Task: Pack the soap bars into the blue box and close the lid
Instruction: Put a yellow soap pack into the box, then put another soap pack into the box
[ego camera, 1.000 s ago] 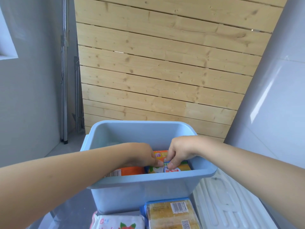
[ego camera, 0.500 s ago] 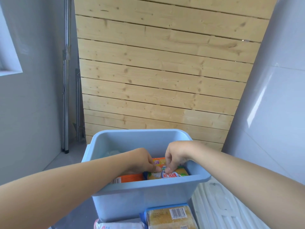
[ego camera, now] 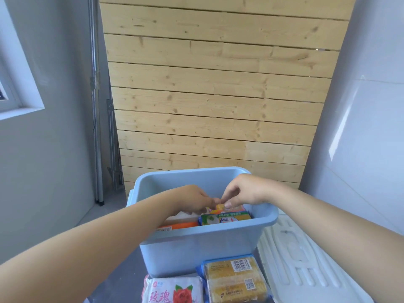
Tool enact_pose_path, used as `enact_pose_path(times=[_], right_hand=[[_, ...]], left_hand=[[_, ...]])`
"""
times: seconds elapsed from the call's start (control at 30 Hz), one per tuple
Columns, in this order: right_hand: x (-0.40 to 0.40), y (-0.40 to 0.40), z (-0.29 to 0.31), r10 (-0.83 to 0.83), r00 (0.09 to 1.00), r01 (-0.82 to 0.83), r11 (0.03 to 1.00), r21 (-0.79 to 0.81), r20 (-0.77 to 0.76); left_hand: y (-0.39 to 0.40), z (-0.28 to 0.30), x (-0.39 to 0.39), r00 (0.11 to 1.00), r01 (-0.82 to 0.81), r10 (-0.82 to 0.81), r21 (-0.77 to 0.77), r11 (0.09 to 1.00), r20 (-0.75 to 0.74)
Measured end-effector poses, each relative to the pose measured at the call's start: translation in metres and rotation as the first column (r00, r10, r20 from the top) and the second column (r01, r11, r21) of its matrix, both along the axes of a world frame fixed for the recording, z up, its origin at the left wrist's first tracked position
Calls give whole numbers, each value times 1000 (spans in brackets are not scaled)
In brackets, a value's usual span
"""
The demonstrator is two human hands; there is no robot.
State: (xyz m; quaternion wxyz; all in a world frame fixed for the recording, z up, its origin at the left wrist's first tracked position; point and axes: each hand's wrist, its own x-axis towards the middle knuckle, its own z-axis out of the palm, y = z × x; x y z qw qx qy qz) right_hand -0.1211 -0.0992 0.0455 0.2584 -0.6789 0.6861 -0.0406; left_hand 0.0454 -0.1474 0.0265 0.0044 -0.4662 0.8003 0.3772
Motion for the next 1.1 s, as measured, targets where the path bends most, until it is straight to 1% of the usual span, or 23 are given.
enact_pose_path(times=[0.03,0.1,0.17,0.27,0.3,0.4,0.57,0.63,0.73,0.77,0.83,0.9,0.93,0.97,1.0,1.1], right_hand=[[0,6,4,-15,1000,16,999,-43,23],[1,21,14,-40,996,51,988,-148,76],[3,44,23,-66,989,101,959,-265,135],[8,87,26,-79,967,170,908,-384,242],[10,101,25,-75,961,182,897,-403,266],[18,145,10,-81,946,210,890,-405,313],[24,193,-27,-135,926,264,898,-351,352],[21,210,-41,-177,927,294,891,-346,331],[9,234,-62,-329,918,391,838,-381,220],[6,241,-68,-384,911,412,812,-414,152],[1,256,-80,-490,871,417,782,-462,-43],[-3,267,-91,-578,790,460,779,-426,-205],[-6,272,-96,-611,752,499,774,-390,-248],[-10,275,-100,-633,729,538,766,-352,-262],[-14,278,-103,-647,722,572,757,-317,-243],[-22,280,-106,-658,746,613,737,-284,-99]], left_hand=[[5,5,2,999,-26,24,-27,999,-49],[17,16,8,989,-74,54,-144,987,-140],[35,25,14,965,-124,62,-235,964,-254],[73,30,26,915,-164,41,-277,947,-402],[86,28,30,906,-158,21,-292,943,-423],[125,17,37,906,-111,-37,-322,940,-422],[165,-17,39,901,-86,-10,-202,975,-434],[178,-32,36,897,-86,12,-146,986,-442],[197,-51,22,875,-61,43,-21,998,-482],[202,-56,16,871,-47,44,7,999,-490],[213,-65,4,869,-13,32,41,999,-494],[220,-71,-6,872,13,25,74,997,-489],[223,-74,-10,876,26,18,85,996,-483],[225,-75,-14,879,36,13,92,995,-477],[227,-76,-17,880,43,8,98,994,-475],[229,-76,-24,881,61,-3,107,992,-474]])
